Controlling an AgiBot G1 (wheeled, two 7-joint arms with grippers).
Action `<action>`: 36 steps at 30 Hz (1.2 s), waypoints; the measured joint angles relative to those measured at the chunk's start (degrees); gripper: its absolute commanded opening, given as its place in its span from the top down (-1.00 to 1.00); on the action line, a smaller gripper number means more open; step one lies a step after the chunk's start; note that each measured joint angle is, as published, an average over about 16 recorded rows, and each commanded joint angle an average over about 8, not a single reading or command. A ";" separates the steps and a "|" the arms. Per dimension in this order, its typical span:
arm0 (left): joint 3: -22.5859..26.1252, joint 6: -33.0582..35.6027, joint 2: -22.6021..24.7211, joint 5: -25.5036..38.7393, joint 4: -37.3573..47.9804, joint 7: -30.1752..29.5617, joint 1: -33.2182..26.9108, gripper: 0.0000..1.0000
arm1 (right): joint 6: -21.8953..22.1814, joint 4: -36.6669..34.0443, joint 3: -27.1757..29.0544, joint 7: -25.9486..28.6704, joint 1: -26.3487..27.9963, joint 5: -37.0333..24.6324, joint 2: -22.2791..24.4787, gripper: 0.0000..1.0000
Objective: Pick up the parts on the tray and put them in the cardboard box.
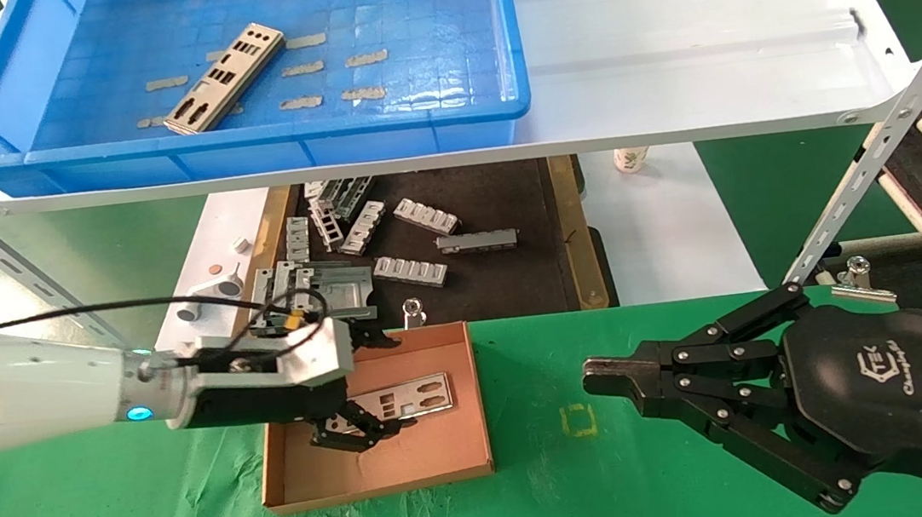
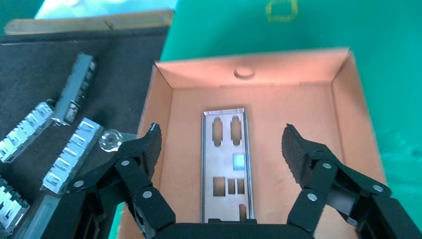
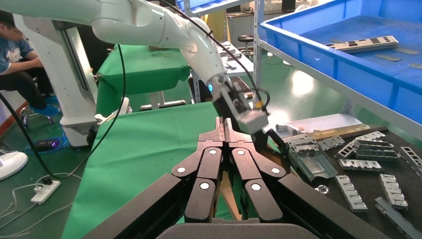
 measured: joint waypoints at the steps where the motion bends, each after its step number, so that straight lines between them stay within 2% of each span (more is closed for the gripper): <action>1: -0.25 0.73 -0.22 -0.36 0.06 -0.25 -0.10 -1.00 | 0.00 0.00 0.00 0.00 0.00 0.00 0.00 1.00; 4: -1.17 2.79 -1.04 -1.51 -0.26 -1.33 -0.11 -1.00 | 0.00 0.00 0.00 0.00 0.00 0.00 0.00 0.78; 9: -3.10 5.45 -2.72 -3.33 -2.40 -3.96 0.73 -1.00 | 0.00 0.00 0.00 0.00 0.00 0.00 0.00 -0.46; 12: -4.45 6.04 -3.82 -4.25 -4.67 -5.66 1.80 -1.00 | 0.00 0.00 0.00 0.00 0.00 0.00 0.00 -1.00; 36: -18.17 7.20 -14.43 -12.75 -30.15 -21.59 14.28 -1.00 | 0.00 0.00 0.00 0.00 0.00 0.00 0.00 -1.00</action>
